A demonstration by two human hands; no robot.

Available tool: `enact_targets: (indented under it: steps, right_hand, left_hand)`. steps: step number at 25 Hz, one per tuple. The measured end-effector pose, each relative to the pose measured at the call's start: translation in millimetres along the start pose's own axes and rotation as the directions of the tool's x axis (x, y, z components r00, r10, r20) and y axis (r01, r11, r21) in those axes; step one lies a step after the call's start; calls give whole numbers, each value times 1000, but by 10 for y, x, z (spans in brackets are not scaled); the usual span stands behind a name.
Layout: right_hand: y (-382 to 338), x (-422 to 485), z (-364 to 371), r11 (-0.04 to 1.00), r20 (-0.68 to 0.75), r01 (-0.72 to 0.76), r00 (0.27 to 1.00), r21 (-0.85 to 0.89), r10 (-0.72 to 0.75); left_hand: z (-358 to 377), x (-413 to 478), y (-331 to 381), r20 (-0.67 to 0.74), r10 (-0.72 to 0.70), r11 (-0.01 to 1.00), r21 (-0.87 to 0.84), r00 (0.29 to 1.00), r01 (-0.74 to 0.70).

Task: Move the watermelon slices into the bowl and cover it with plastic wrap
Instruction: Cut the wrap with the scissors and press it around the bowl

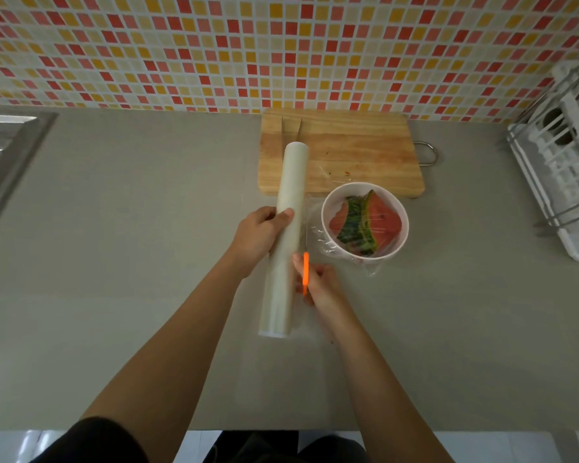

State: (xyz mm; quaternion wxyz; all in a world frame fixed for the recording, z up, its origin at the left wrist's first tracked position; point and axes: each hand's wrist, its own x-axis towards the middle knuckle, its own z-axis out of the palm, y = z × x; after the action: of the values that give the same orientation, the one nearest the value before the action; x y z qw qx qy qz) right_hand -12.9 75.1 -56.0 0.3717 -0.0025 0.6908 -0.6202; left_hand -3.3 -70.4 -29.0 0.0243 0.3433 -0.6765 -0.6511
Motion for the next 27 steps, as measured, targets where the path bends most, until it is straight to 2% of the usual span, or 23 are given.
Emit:
enact_targets:
  steps: [6,11,15,19,23,27]
  right_hand:
    - [26,106,65,997,-19,57,998,60,-56]
    - [-44,141,63,994,109,89,989,69,-97]
    - [-58,208,127,996,-26,61,998,72,-59]
    - [-81,230,180,997,23,64,998,46,-65]
    - [-60,254,281,998,-32,22,999,54,-20]
    - [15,221,374,991,15,-38,999,132,36]
  left_hand:
    - [-29,-25,-48,-38,-9,1000,-30,999,8]
    - [-108,-51,-90,-30,-6,998,-55,1000,5]
    - [-190,-46,-95,-31,-13,997,-74,999,11]
    - [-287,-40,-115,-23,-19,998,-52,1000,17]
    - [-380,-28,-130,-36,-24,998,-60,999,22]
    - [-460,-18,-155,-39,-33,997,-78,999,30]
